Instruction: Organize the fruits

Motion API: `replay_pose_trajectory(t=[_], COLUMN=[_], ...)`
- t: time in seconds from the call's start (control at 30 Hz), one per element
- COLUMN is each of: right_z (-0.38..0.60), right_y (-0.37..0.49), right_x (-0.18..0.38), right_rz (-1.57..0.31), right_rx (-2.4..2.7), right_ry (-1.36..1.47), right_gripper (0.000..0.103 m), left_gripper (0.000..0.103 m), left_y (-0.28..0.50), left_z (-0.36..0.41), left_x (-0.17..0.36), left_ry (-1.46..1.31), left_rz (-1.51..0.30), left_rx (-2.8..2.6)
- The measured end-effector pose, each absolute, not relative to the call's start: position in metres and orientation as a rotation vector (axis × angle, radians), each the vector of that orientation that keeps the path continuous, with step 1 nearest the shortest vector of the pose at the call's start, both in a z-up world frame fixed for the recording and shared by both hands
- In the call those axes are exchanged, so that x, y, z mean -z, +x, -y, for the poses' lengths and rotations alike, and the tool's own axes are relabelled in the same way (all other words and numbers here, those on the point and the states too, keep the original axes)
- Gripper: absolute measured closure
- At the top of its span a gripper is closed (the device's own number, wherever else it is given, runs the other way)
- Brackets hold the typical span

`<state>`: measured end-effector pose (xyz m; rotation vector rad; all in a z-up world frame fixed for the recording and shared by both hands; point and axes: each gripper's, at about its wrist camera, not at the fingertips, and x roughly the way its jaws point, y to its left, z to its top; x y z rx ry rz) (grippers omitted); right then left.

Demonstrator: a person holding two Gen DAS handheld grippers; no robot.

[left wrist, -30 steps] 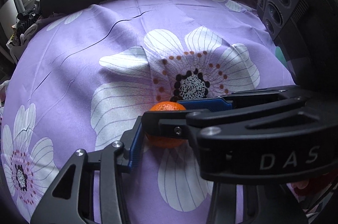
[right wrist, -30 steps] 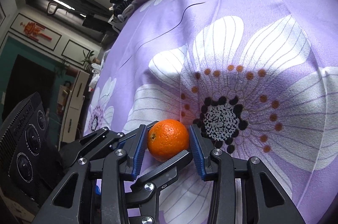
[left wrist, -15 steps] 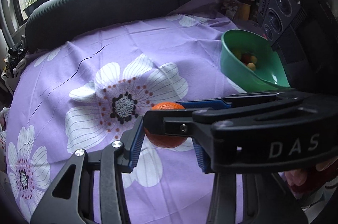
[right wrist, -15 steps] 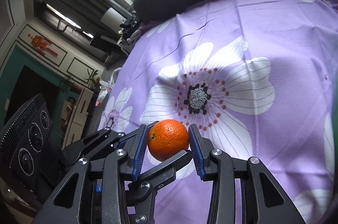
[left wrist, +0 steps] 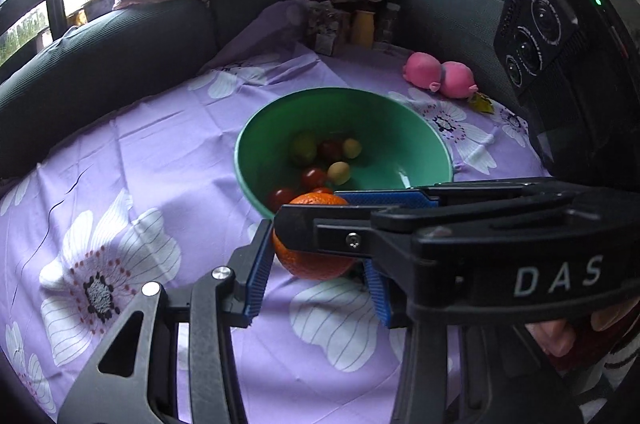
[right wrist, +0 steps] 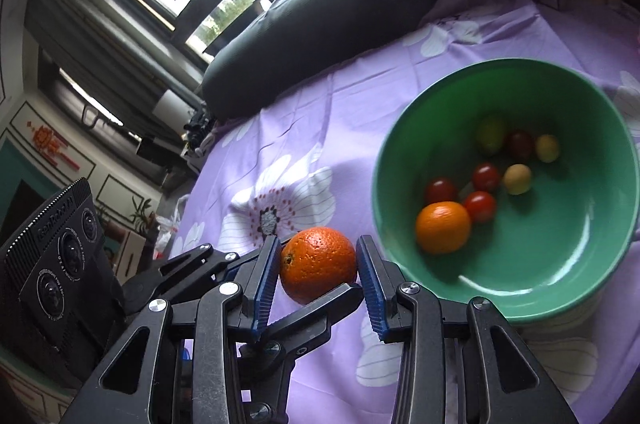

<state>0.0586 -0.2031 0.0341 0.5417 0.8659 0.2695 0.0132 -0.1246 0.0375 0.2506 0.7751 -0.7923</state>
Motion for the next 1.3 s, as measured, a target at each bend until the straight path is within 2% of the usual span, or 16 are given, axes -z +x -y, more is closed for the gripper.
replay_pose_trajectory(t=[0.37, 0.43, 0.47, 0.53, 0.67, 0.73, 0.8, 0.9, 1.07, 1.3], right_z=[0.258, 0.265, 0.268, 0.272, 0.273, 0.271, 0.269, 0.263, 0.251, 0.244], right_y=[0.056, 0.055, 0.054, 0.052, 0.044, 0.040, 0.034, 0.026, 0.014, 0.008], right_x=[-0.021, -0.018, -0.019, -0.023, -0.039, -0.048, -0.057, -0.069, -0.086, -0.095], right_rz=[-0.891, -0.899, -0.896, -0.887, -0.864, -0.863, -0.856, -0.853, -0.841, -0.816], right_rx=[-0.139, -0.099, -0.083, -0.046, 0.007, 0.037, 0.060, 0.078, 0.031, 0.007], right_ry=[0.565, 0.552, 0.534, 0.494, 0.376, 0.300, 0.221, 0.102, 0.001, 0.001], right_gripper=[0.062, 0.062, 0.062, 0.062, 0.061, 0.057, 0.048, 0.037, 0.035, 0.035], left_gripper=[0.060, 0.057, 0.054, 0.029, 0.020, 0.011, 0.001, 0.001, 0.001, 0.001], left_y=[0.031, 0.034, 0.034, 0.034, 0.034, 0.033, 0.032, 0.030, 0.024, 0.030], left_z=[0.177, 0.177, 0.177, 0.174, 0.164, 0.157, 0.150, 0.141, 0.128, 0.127], left_x=[-0.017, -0.017, -0.018, -0.021, -0.031, -0.036, -0.042, -0.052, -0.076, -0.089], left_ry=[0.259, 0.250, 0.251, 0.259, 0.246, 0.244, 0.248, 0.246, 0.207, 0.217], left_rz=[-0.868, -0.874, -0.874, -0.868, -0.854, -0.839, -0.831, -0.815, -0.763, -0.803], left_rx=[0.825, 0.819, 0.810, 0.777, 0.726, 0.689, 0.645, 0.595, 0.546, 0.459])
